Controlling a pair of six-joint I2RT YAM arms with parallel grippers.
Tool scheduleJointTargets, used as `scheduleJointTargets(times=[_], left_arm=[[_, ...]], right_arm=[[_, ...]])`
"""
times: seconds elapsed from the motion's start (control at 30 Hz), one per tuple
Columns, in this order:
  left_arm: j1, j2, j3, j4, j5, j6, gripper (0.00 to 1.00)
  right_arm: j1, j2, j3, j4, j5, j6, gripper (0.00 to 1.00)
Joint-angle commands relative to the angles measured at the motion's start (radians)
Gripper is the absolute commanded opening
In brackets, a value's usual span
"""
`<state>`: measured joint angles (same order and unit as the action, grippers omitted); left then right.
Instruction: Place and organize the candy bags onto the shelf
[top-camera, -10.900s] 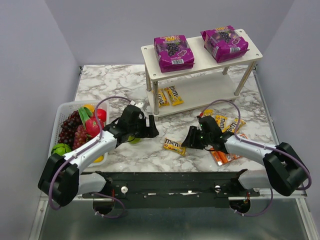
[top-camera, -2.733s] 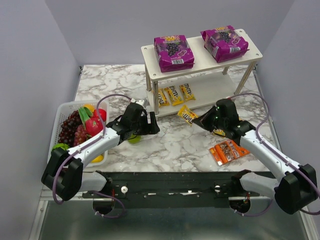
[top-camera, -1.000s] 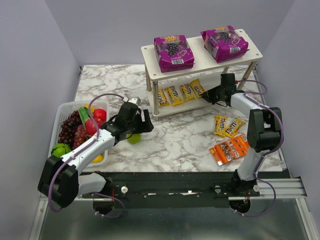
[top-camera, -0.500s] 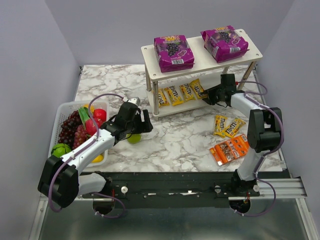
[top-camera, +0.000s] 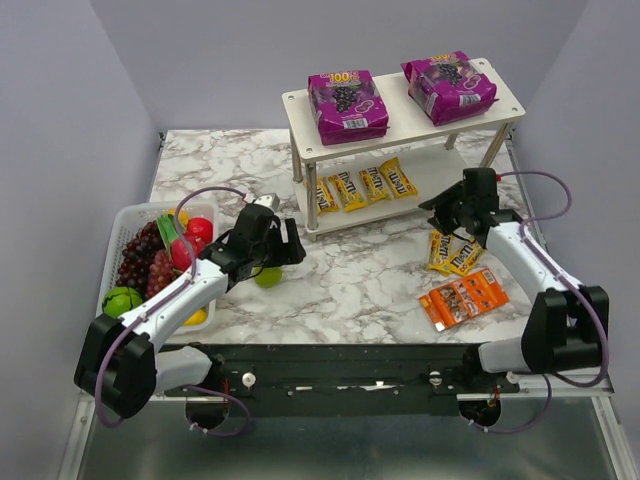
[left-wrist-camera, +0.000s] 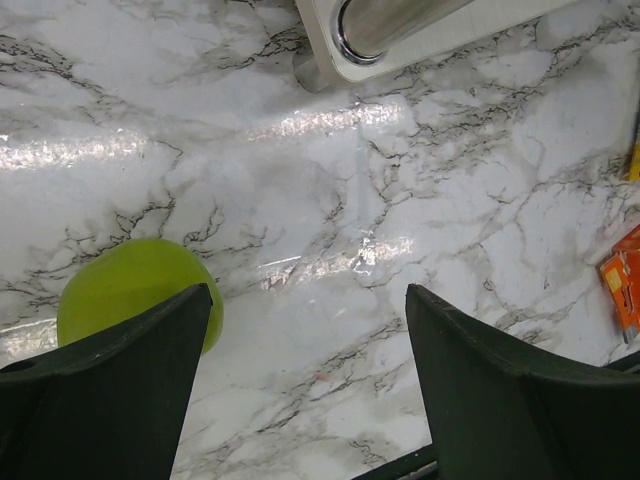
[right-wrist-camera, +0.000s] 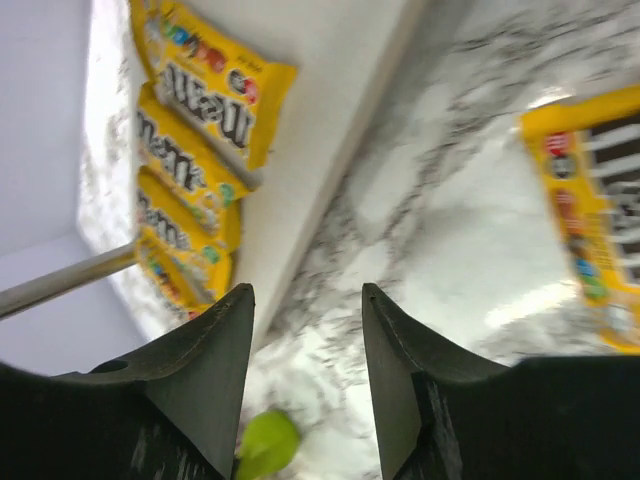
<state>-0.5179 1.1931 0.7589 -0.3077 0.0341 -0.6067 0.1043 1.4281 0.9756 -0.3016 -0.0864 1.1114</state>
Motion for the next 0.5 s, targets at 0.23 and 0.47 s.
scheduleJointTargets(times=[0.23,0.47], left_arm=[[0.007,-0.038,-0.033,0.039,0.012,-0.002,0.89],[0.006,-0.043,-0.035,0.044,0.023,-0.005,0.89]], right_arm=[[-0.101,-0.071,-0.123,-0.287,0.281,-0.336,0.56],[-0.100,0.098,-0.057,-0.257,0.105,-0.462,0.54]])
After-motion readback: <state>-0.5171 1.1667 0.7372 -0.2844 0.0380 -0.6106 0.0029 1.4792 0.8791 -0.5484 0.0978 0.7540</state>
